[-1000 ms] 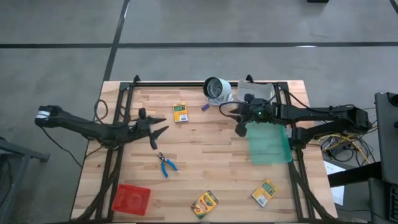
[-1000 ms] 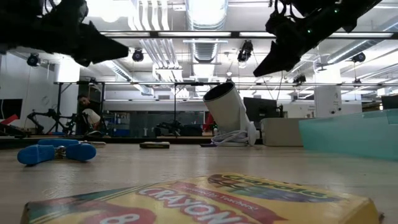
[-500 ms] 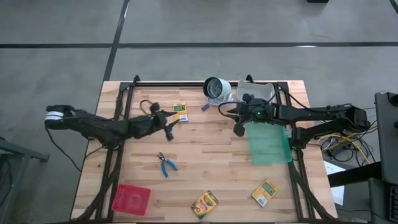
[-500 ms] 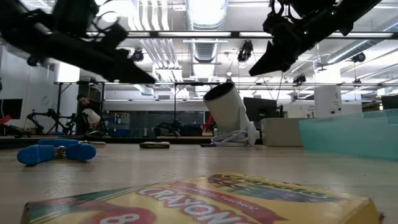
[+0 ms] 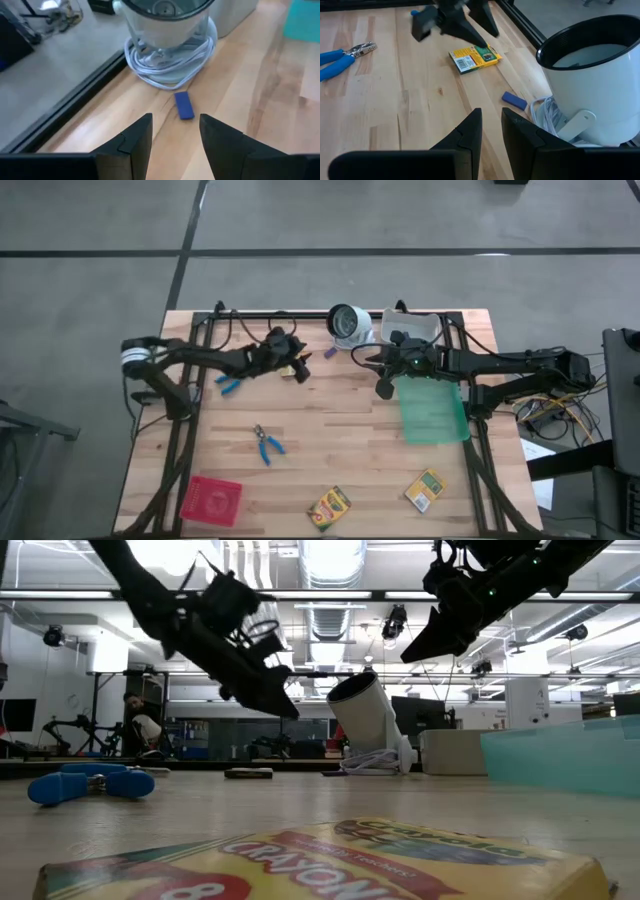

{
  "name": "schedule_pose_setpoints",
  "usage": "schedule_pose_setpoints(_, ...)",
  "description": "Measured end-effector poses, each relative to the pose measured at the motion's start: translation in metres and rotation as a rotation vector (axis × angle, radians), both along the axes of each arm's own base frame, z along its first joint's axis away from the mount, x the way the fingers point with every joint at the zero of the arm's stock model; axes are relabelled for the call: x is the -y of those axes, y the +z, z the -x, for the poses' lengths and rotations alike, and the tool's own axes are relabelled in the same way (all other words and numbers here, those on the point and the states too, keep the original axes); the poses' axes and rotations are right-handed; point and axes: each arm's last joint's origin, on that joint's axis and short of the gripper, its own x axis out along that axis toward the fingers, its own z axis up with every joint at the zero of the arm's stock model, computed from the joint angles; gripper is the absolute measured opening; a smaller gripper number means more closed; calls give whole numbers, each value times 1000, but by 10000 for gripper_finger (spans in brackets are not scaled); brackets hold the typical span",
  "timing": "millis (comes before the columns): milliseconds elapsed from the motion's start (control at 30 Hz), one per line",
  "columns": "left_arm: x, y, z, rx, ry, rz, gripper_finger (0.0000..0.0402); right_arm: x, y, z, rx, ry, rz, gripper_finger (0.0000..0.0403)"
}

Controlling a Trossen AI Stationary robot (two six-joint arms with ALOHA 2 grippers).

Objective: Pick & Place School Supplies
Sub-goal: Put the blue eraser into the gray bin

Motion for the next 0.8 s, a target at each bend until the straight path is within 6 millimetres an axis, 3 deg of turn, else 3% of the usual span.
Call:
schedule_pose_setpoints(233,-15,-17,-13,86,-66,27,170,0,-1,0,-6,-1,-4,68)
schedule_pose_setpoints(567,-20,-50,-31,6,-119,65,170,0,-1,0,-6,-4,-2,68)
schedule_pose_setpoints(800,-30,-51,-48,2,-116,49,170,0,0,0,-6,-4,0,68)
